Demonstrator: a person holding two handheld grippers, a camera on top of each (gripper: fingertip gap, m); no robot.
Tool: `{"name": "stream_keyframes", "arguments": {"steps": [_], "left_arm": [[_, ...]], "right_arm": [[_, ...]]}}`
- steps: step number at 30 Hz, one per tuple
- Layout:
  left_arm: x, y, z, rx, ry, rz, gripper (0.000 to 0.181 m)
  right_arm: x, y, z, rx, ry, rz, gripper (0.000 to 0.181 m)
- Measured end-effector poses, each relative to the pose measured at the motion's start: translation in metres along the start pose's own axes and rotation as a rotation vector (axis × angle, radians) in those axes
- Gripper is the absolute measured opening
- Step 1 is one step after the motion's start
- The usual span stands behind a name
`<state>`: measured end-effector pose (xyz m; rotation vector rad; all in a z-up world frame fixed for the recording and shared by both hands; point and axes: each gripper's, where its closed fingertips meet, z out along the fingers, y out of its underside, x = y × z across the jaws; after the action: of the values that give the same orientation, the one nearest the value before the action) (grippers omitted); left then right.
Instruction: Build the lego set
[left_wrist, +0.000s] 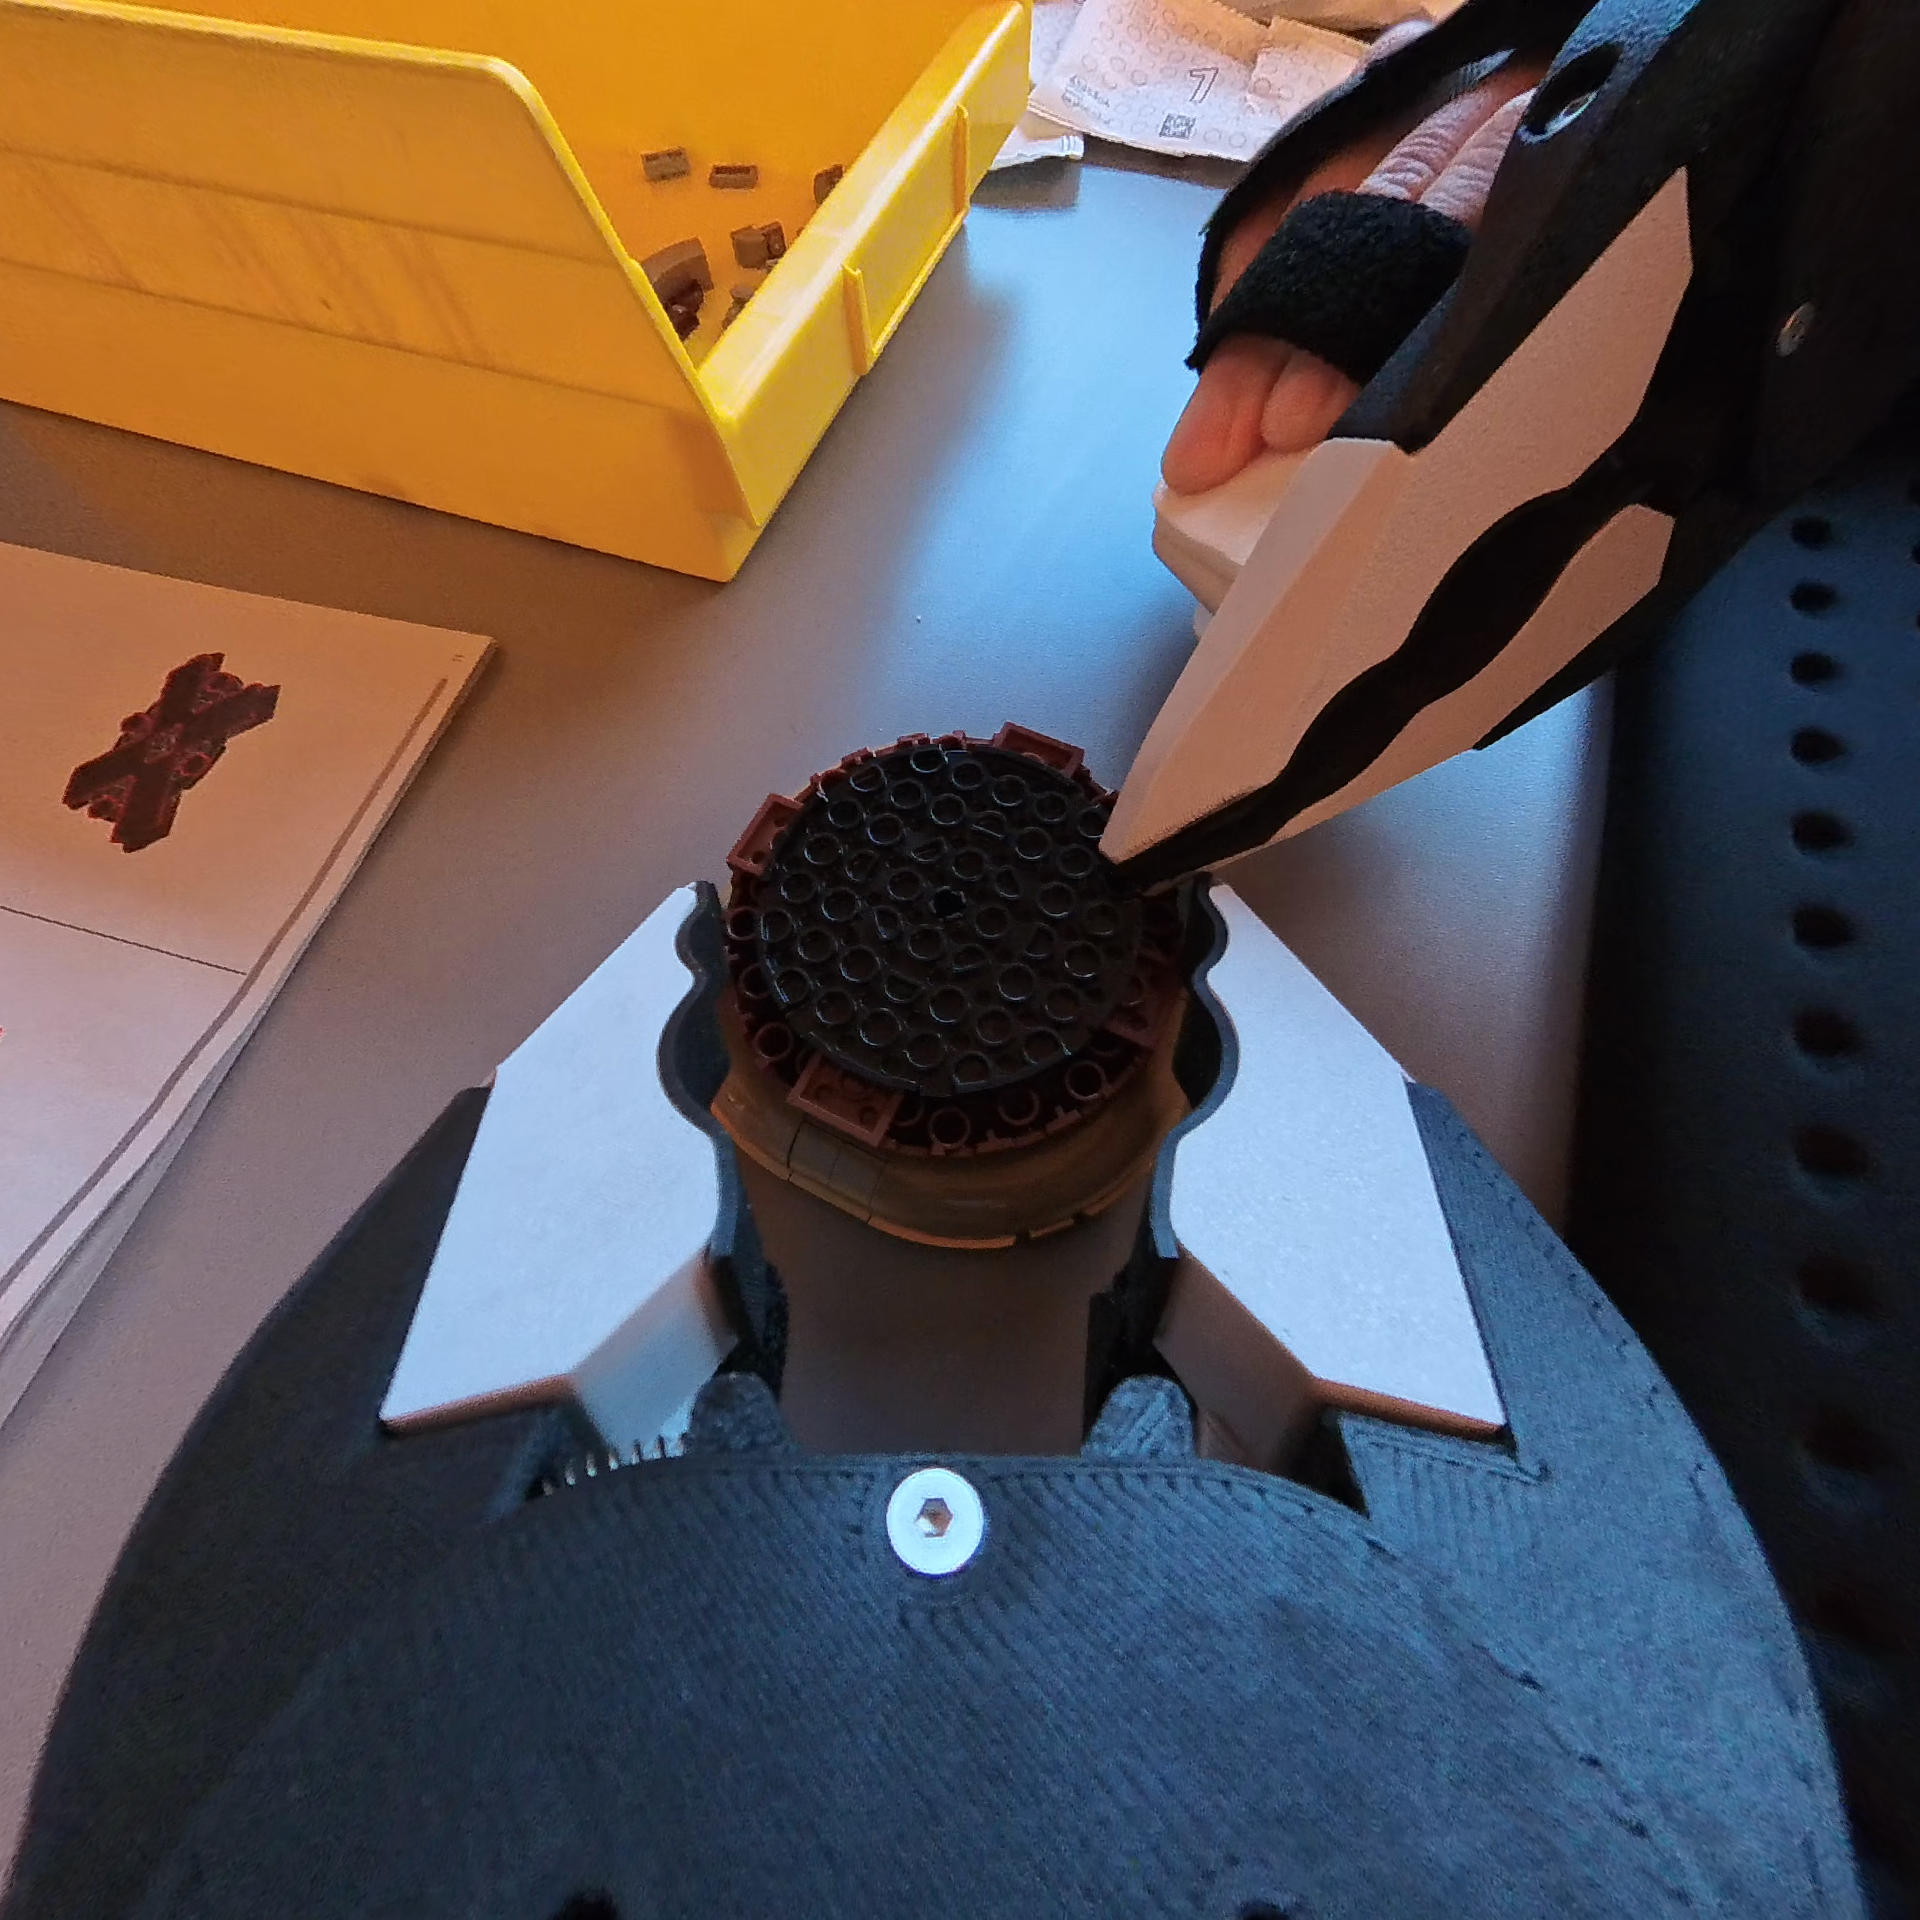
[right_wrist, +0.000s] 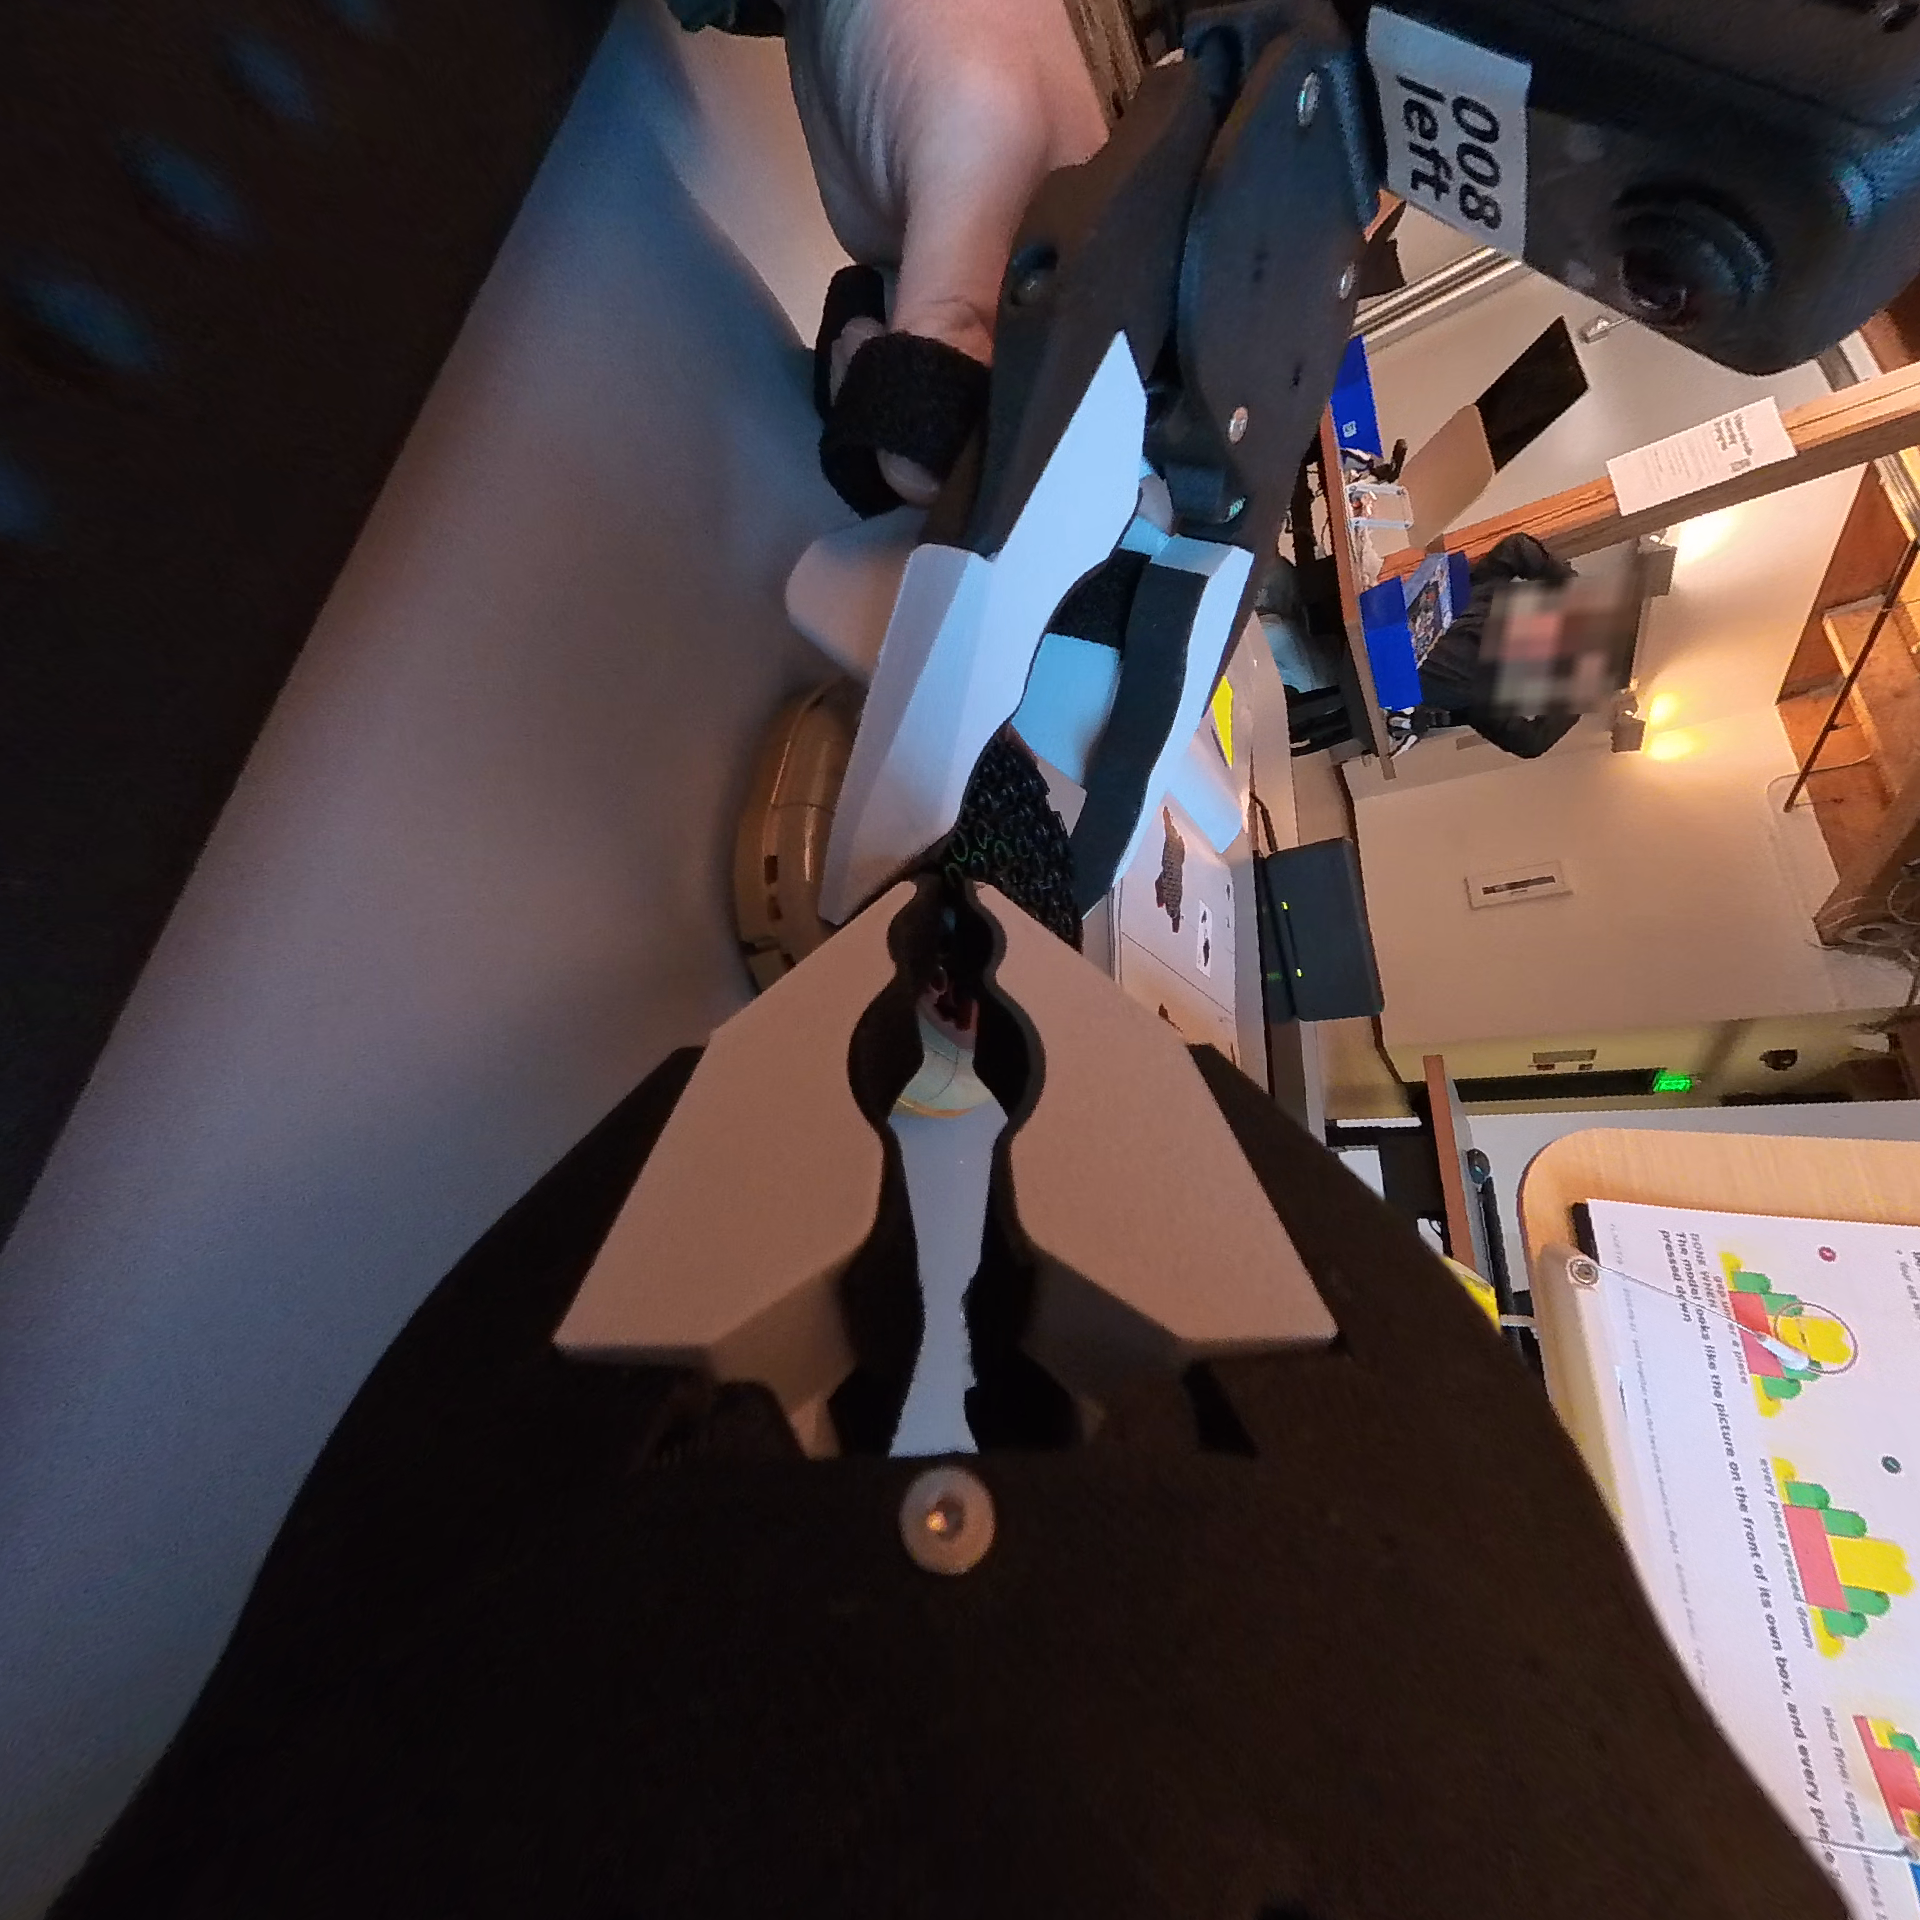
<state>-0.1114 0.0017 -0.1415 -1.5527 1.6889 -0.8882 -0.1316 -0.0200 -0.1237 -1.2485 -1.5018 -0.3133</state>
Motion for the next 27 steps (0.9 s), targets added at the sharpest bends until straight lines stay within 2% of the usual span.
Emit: {"name": "stream_keyframes", "arguments": {"steps": [21,27], "left_arm": [[-0.0024,-0.0004,-0.0001,0.003,-0.013,-0.012,0.088],[-0.0027,-0.0002,0.0,0.0,-0.021,-0.009,0.088]], "right_arm": [[0.0024,0.0014,0.001,-0.005,0.02,0.034,0.0],[0.0016,0.0011,0.0016,0.035,-0.019,0.088,0.0]]}}
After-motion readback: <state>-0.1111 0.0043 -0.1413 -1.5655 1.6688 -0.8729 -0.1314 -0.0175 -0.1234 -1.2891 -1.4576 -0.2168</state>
